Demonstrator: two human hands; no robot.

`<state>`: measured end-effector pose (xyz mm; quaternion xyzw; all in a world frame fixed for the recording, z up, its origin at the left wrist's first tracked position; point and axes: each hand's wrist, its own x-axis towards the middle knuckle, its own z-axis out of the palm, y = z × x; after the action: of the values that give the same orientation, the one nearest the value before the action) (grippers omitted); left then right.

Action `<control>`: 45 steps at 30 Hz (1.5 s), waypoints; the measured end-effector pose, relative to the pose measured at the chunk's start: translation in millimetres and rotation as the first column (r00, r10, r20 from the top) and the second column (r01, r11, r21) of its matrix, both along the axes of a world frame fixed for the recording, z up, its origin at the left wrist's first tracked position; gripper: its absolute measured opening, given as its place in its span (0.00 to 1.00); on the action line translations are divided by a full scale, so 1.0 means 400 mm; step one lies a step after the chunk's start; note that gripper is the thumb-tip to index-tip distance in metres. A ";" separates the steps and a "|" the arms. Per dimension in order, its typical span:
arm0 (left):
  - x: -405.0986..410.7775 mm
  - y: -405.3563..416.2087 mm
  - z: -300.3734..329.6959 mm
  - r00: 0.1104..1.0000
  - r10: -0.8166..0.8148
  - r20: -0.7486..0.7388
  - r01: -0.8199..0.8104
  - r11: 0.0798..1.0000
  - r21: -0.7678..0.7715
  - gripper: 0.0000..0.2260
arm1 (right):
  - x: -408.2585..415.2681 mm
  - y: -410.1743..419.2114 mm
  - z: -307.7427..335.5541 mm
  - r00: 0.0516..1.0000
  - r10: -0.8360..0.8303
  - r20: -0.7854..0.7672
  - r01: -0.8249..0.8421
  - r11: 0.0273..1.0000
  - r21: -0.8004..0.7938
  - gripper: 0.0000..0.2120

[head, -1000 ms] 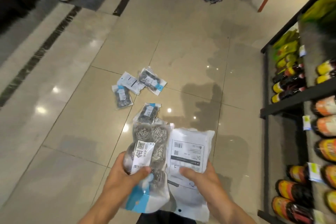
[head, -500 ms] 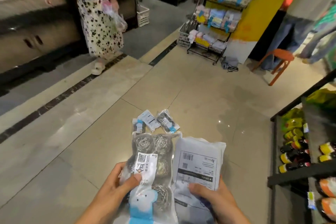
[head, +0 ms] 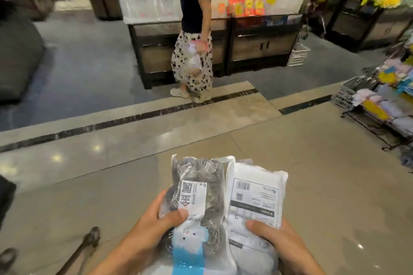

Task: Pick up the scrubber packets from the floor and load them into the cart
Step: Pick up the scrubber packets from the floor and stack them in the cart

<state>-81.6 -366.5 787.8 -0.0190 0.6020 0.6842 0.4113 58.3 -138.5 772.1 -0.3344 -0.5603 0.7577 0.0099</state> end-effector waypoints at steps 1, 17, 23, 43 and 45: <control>0.018 -0.016 0.000 0.999 0.034 0.004 -0.034 0.999 0.014 0.18 | -0.006 0.001 -0.009 1.000 0.026 0.006 -0.026 1.000 0.013 0.31; 0.305 -0.514 0.030 0.676 0.734 -0.067 -0.737 0.672 -0.072 0.23 | -0.203 -0.423 -0.048 0.741 0.672 0.005 -0.672 0.741 -0.012 0.46; 0.475 -0.773 0.057 0.403 0.914 -0.037 -0.914 0.400 -0.070 0.38 | -0.182 -0.753 -0.033 0.523 0.852 0.033 -0.852 0.523 -0.023 0.44; 0.590 -1.338 0.030 0.417 0.894 -0.164 -0.908 0.401 -0.122 0.42 | -0.148 -1.356 -0.020 0.428 0.881 0.202 -0.891 0.449 -0.069 0.23; 0.534 -1.373 0.015 0.441 0.884 -0.153 -0.896 0.425 -0.128 0.47 | -0.200 -1.372 -0.039 0.453 0.866 0.212 -0.872 0.480 -0.099 0.24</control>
<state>131.9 -915.7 793.9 -0.3516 0.5757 0.7374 -0.0345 -21.7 -687.2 756.7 -0.0879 -0.6581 0.6050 -0.4394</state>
